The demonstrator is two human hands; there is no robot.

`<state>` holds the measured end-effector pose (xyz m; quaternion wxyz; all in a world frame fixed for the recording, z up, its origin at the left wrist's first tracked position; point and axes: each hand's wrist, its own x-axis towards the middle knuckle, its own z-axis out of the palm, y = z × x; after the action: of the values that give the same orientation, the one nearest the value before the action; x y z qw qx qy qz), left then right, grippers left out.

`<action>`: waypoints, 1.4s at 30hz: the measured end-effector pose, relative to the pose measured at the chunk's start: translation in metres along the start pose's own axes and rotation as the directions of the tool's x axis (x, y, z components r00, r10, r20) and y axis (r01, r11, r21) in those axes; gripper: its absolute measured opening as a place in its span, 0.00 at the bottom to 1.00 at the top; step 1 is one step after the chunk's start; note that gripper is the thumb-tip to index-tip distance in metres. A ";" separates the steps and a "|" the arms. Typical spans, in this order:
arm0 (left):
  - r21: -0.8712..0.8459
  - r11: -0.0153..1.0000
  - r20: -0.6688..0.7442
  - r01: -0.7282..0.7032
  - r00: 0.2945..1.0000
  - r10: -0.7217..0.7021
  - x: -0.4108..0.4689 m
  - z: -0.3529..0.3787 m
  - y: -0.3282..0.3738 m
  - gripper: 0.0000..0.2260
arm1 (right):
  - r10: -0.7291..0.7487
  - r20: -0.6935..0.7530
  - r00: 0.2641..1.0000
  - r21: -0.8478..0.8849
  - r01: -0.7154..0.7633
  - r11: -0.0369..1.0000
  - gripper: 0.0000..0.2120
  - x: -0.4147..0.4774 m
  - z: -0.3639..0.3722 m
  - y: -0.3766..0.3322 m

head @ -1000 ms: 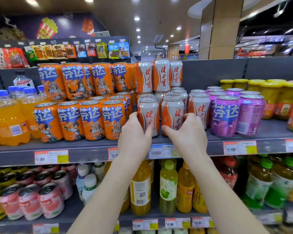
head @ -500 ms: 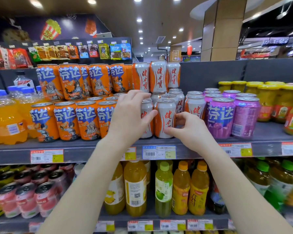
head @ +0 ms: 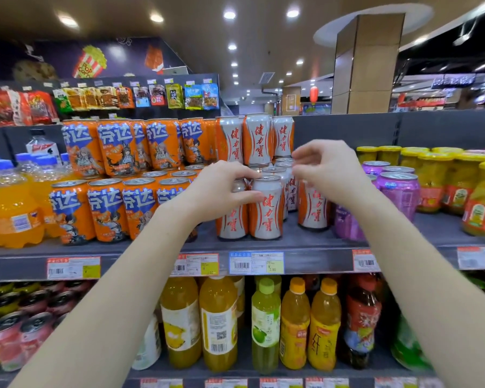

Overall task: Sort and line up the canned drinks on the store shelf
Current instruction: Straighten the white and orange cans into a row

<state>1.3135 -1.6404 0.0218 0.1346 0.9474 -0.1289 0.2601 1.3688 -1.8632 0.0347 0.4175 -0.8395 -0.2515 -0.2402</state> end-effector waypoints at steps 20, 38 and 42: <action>-0.098 0.995 -0.023 -0.010 1.000 0.008 -0.003 0.004 -0.004 0.22 | 0.103 0.569 0.816 -0.400 0.165 0.902 0.22 0.097 0.017 0.004; -0.106 0.994 -0.034 -0.028 0.999 0.024 -0.001 0.008 -0.010 0.22 | 0.129 0.605 0.786 -0.229 0.016 0.973 0.27 0.100 0.024 0.006; -0.123 0.992 -0.038 -0.036 0.999 0.032 -0.002 0.008 -0.009 0.21 | 0.136 0.609 0.782 -0.197 -0.018 0.980 0.21 0.099 0.021 0.006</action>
<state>1.3182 -1.6345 0.0124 0.1910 0.9301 -0.1585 0.2706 1.4514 -1.8265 0.0807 0.2439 -0.9155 -0.3171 0.0439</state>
